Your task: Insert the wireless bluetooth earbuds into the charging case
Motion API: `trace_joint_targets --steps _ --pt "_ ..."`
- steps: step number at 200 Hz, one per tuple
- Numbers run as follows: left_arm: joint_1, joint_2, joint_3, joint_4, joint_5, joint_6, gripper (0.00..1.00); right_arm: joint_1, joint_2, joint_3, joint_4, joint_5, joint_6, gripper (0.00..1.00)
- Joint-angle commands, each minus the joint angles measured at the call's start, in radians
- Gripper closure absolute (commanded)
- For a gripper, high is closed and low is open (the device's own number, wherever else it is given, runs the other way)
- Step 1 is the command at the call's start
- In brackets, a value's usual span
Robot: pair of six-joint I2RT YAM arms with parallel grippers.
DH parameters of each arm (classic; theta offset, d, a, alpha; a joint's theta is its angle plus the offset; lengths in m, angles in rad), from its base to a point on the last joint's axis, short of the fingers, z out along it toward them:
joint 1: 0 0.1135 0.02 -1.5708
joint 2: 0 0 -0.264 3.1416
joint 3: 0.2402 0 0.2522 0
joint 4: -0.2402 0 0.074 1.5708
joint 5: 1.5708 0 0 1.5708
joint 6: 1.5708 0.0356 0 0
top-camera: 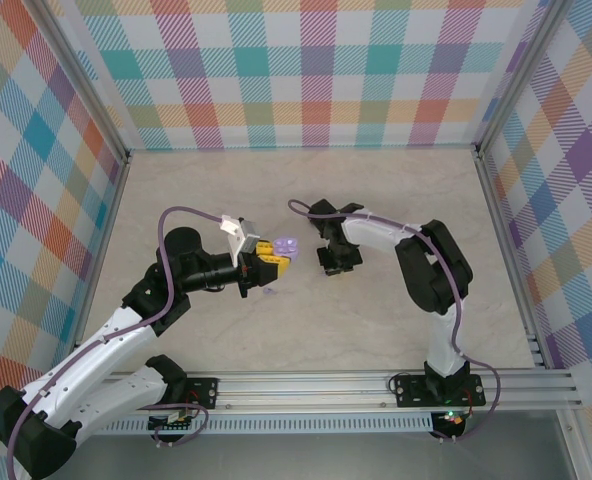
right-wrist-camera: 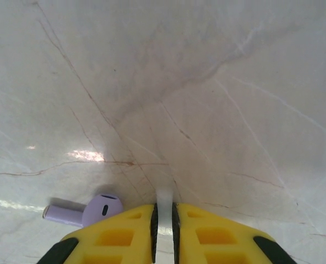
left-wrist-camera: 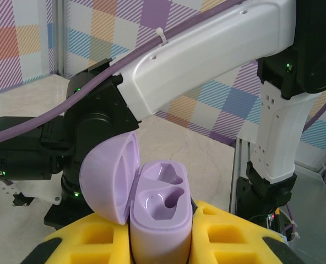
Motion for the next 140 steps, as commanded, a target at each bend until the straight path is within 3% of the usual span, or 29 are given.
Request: trace_joint_targets --steps 1,71,140 --pt "0.008 -0.010 0.008 0.007 0.005 0.003 1.00 -0.001 0.035 0.045 0.027 -0.017 -0.012 0.80" --pt "0.008 -0.014 0.008 0.005 0.004 0.004 1.00 -0.002 0.079 0.109 0.038 -0.106 -0.029 0.79" --pt "0.008 -0.022 0.005 0.002 0.000 0.007 1.00 -0.002 0.003 0.105 -0.001 -0.012 0.003 0.74"
